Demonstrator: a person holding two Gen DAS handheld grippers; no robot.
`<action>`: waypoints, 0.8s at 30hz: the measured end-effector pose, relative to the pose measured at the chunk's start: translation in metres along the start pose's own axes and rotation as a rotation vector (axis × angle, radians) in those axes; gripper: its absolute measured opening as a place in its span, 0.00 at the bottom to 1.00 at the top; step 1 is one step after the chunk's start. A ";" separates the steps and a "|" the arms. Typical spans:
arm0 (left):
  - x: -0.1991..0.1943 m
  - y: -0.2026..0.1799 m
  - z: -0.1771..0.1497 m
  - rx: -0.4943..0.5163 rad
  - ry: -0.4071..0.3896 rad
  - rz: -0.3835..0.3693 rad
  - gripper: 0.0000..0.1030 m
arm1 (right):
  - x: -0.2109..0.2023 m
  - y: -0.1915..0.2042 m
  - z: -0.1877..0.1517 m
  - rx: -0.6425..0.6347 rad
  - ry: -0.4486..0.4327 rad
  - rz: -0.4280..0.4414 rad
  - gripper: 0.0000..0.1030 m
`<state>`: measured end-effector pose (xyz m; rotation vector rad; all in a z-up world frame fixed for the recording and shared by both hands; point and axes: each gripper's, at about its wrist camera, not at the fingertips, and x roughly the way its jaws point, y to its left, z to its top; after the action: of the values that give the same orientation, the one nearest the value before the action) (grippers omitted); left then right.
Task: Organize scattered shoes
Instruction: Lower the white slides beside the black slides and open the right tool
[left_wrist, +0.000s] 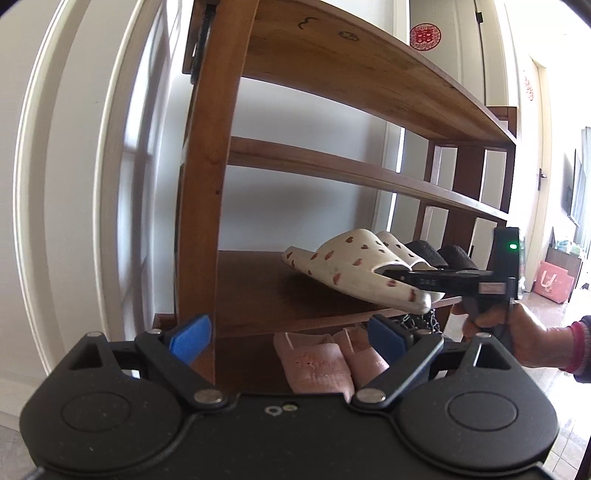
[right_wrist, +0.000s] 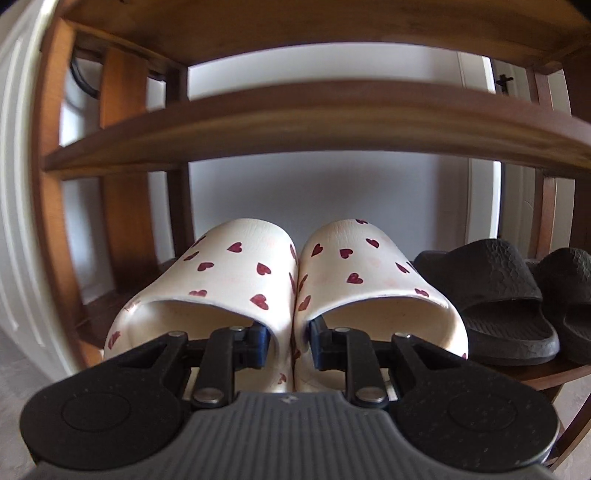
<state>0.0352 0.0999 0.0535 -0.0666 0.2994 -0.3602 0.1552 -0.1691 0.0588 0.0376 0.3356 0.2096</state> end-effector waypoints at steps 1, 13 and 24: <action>-0.002 0.002 0.000 0.001 0.000 0.005 0.90 | 0.007 0.005 0.000 -0.013 -0.006 -0.013 0.24; -0.012 0.021 -0.009 -0.010 0.017 0.042 0.90 | 0.068 0.048 0.005 -0.007 -0.001 -0.173 0.43; -0.014 0.032 -0.016 -0.033 0.052 0.102 0.90 | 0.042 0.049 -0.010 0.004 -0.054 -0.184 0.45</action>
<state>0.0287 0.1345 0.0380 -0.0741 0.3589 -0.2562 0.1809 -0.1123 0.0397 0.0159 0.2839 0.0251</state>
